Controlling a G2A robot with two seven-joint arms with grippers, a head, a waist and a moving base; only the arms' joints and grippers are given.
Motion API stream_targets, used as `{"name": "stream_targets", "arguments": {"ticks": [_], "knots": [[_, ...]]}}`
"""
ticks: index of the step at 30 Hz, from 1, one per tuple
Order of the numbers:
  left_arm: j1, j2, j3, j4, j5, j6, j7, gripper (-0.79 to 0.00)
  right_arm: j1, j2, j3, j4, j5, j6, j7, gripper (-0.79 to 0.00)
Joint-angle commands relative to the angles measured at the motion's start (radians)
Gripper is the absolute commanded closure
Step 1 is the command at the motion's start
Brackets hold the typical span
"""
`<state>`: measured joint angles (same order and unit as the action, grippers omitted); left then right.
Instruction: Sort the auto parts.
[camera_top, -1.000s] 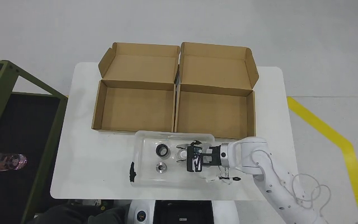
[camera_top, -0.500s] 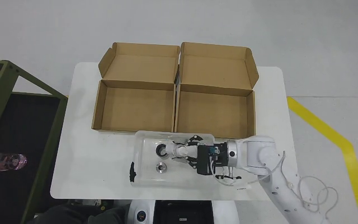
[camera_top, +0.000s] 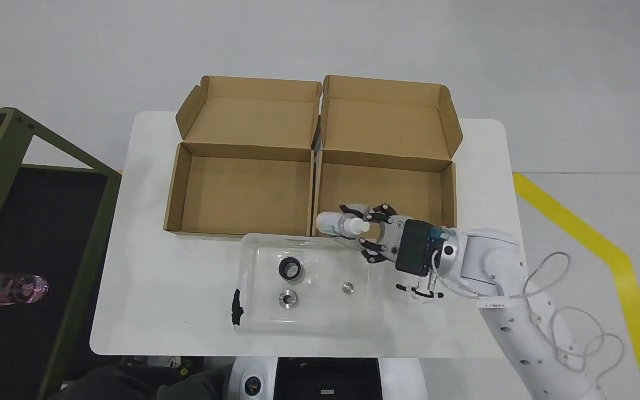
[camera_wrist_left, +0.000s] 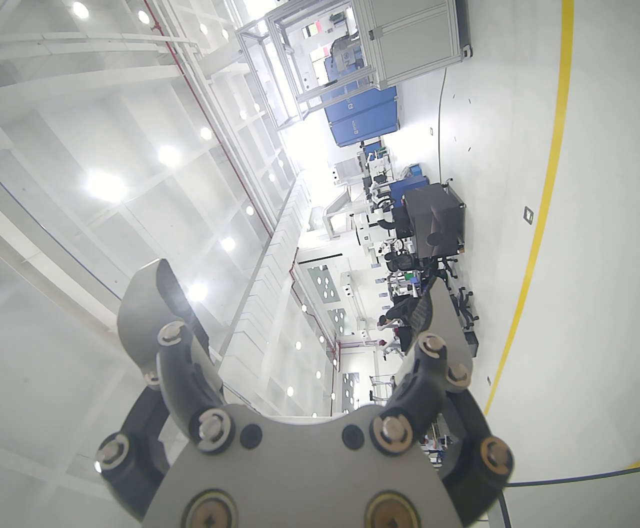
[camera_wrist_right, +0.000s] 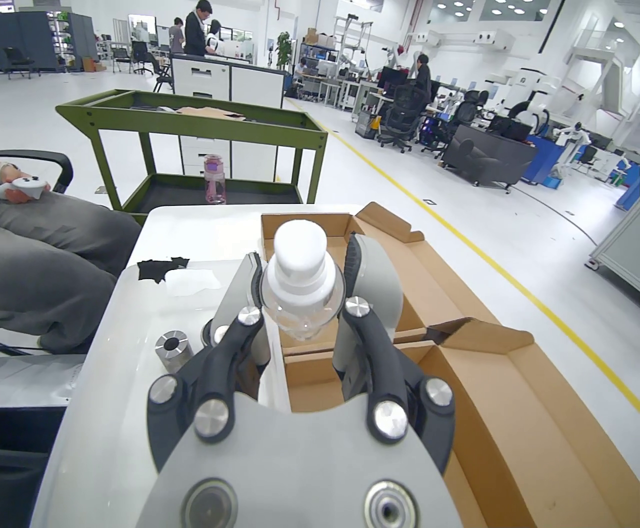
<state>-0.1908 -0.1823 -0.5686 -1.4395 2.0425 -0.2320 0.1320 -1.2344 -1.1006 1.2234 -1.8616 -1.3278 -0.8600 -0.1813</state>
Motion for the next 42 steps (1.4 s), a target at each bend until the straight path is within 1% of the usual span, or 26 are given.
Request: {"name": "stream_targets", "arguments": {"ticks": [1, 6, 11, 15, 17, 21, 28, 35, 42], "knots": [[0.000, 0.000, 0.000, 0.000, 0.000, 0.000, 0.000, -0.785, 0.000, 0.000, 0.010, 0.013, 0.009, 0.014, -0.017, 0.000], [0.000, 0.000, 0.000, 0.000, 0.000, 0.000, 0.000, -0.785, 0.015, -0.001, 0.018, 0.056, 0.032, 0.020, -0.058, 0.000], [0.000, 0.000, 0.000, 0.000, 0.000, 0.000, 0.000, -0.785, 0.047, -0.003, 0.014, 0.096, 0.027, 0.035, -0.060, 0.000], [0.000, 0.000, 0.000, 0.000, 0.000, 0.000, 0.000, -0.785, 0.092, -0.008, -0.005, 0.157, 0.035, 0.056, -0.034, 0.000], [0.000, 0.000, 0.000, 0.000, 0.000, 0.000, 0.000, -0.785, 0.120, -0.011, -0.017, 0.193, 0.022, 0.073, 0.005, 0.000], [0.000, 0.000, 0.000, 0.000, 0.000, 0.000, 0.000, -0.785, 0.166, -0.018, -0.042, 0.237, 0.024, 0.095, 0.038, 0.000], [0.000, 0.000, 0.000, 0.000, 0.000, 0.000, 0.000, -0.785, 0.254, -0.034, -0.097, 0.339, 0.033, 0.110, 0.102, 0.000], [0.000, 0.000, 0.000, 0.000, 0.000, 0.000, 0.000, -0.785, 0.331, -0.055, -0.158, 0.453, 0.063, 0.130, 0.123, 0.000], [0.000, 0.000, 0.000, 0.000, 0.000, 0.000, 0.000, -0.785, 0.384, -0.078, -0.224, 0.548, 0.079, 0.151, 0.142, 0.000]]}}
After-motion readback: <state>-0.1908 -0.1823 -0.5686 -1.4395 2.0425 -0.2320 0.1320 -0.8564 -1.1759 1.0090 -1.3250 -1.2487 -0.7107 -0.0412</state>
